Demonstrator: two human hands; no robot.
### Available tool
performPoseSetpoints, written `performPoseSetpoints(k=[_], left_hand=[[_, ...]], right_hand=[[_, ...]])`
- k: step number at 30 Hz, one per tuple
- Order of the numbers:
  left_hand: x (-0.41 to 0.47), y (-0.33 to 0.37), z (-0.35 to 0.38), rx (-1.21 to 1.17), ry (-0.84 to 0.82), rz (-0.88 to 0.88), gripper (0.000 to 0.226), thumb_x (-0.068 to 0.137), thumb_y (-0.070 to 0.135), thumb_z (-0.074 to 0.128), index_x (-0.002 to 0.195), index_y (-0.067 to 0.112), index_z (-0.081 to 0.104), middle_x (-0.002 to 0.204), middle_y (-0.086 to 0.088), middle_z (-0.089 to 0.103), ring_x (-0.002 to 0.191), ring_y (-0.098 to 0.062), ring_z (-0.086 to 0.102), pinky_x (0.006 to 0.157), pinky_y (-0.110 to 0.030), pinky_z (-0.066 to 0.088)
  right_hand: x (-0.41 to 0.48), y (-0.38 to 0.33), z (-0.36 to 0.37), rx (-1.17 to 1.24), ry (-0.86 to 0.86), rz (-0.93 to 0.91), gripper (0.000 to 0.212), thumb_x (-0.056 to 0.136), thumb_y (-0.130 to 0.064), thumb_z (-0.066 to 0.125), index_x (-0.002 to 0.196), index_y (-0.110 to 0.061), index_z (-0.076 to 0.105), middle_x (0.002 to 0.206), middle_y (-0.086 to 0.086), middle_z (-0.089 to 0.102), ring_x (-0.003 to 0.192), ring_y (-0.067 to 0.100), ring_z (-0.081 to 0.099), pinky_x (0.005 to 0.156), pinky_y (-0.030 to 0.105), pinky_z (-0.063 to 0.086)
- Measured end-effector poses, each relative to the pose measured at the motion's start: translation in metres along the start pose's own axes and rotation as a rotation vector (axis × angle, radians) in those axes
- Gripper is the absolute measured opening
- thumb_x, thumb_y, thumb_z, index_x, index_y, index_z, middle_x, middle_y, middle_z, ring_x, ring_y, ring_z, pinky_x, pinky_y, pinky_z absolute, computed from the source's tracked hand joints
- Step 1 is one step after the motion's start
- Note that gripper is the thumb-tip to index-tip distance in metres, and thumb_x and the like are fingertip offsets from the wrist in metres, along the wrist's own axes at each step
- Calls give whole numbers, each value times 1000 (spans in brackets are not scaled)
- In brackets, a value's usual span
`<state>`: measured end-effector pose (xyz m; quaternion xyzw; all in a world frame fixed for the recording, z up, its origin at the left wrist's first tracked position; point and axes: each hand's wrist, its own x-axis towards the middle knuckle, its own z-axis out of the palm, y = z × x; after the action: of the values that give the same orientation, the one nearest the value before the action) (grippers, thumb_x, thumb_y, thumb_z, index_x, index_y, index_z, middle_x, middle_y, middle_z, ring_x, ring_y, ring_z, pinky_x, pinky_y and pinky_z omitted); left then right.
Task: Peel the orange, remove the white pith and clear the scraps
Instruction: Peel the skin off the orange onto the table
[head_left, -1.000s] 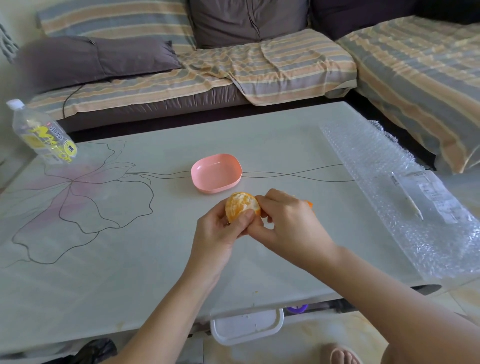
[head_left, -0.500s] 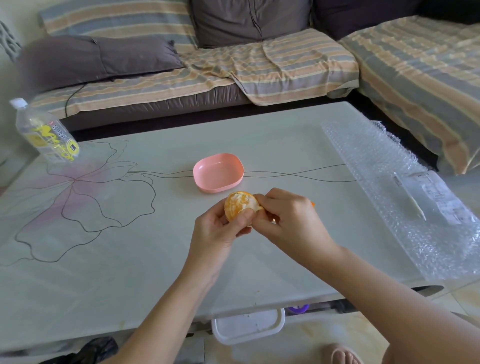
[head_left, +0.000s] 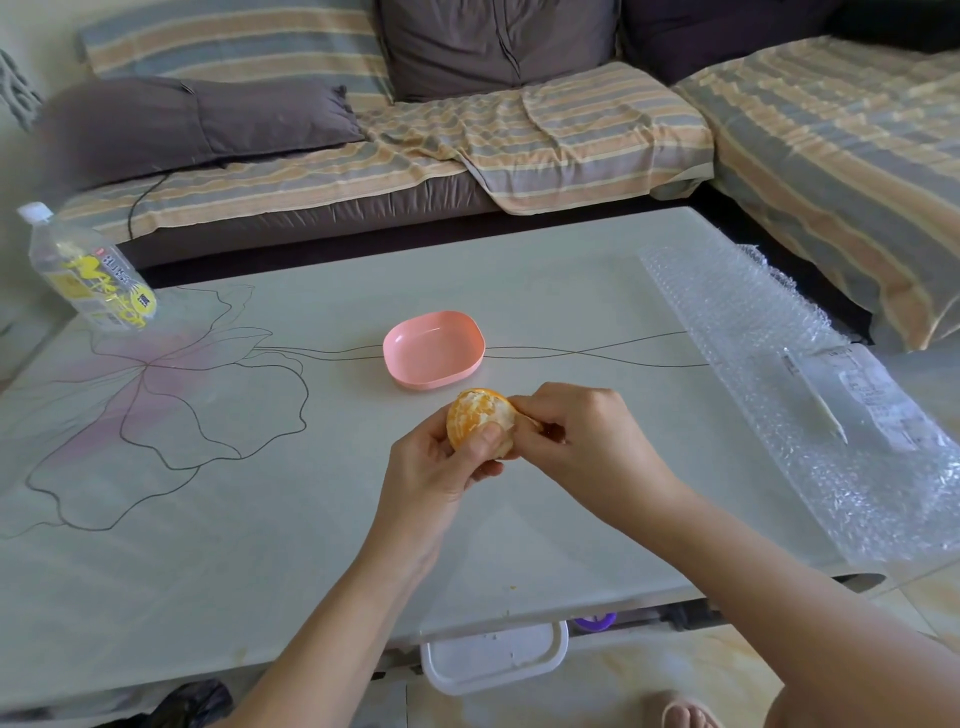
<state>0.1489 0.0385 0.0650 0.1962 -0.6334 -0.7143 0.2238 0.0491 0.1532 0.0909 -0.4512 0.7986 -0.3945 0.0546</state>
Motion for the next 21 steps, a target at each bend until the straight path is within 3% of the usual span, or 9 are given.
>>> performPoseSetpoints(k=[3, 7, 10, 13, 17, 19, 21], left_hand=[[0, -1, 0, 4, -31, -21, 47, 62, 41, 71, 96, 9, 69, 86, -5, 74, 77, -18, 70, 67, -23, 52], [1, 0, 1, -44, -59, -56, 43, 60, 40, 71, 91, 10, 71, 82, -6, 73, 74, -18, 70, 65, -22, 53], [0, 1, 3, -175, -95, -172, 49, 55, 40, 69, 91, 7, 68, 80, -7, 73, 68, -16, 69, 61, -20, 54], [0, 6, 6, -360, -150, -318, 56, 53, 40, 69, 98, 6, 66, 85, -10, 73, 64, -14, 69, 57, -20, 55], [3, 10, 3, -542, -108, -406, 74, 46, 33, 88, 108, 3, 62, 93, -14, 73, 73, -18, 72, 57, -23, 57], [4, 9, 1, -579, -82, -435, 94, 30, 39, 96, 110, 1, 62, 93, -15, 72, 73, -21, 72, 56, -24, 57], [3, 7, -1, -587, -66, -462, 104, 24, 43, 95, 112, -1, 60, 91, -15, 71, 72, -21, 71, 55, -24, 57]], right_hand=[[-1, 1, -3, 27, -20, 57, 23, 84, -19, 53, 66, -13, 66, 63, 1, 54, 58, 16, 43, 56, 37, 37], [0, 2, -5, 49, 2, 103, 25, 80, -17, 57, 56, -19, 64, 56, -3, 47, 52, 12, 38, 49, 37, 35], [3, 1, -12, 20, 20, 96, 21, 78, -15, 57, 59, -17, 65, 58, -1, 51, 56, 15, 42, 52, 37, 38], [6, 3, -22, 117, 17, 116, 25, 79, -5, 56, 70, -20, 73, 64, -9, 63, 59, 10, 50, 49, 19, 38], [12, 21, -24, -44, -28, 179, 27, 88, -7, 49, 93, -17, 73, 82, -10, 65, 62, 0, 50, 55, 6, 36], [17, 36, -27, -137, -17, 246, 30, 91, -7, 43, 100, -13, 70, 92, -2, 68, 74, 7, 54, 57, 12, 37], [21, 51, -31, -197, -4, 317, 30, 93, -7, 38, 101, -3, 67, 101, 10, 68, 89, 24, 57, 68, 26, 41]])
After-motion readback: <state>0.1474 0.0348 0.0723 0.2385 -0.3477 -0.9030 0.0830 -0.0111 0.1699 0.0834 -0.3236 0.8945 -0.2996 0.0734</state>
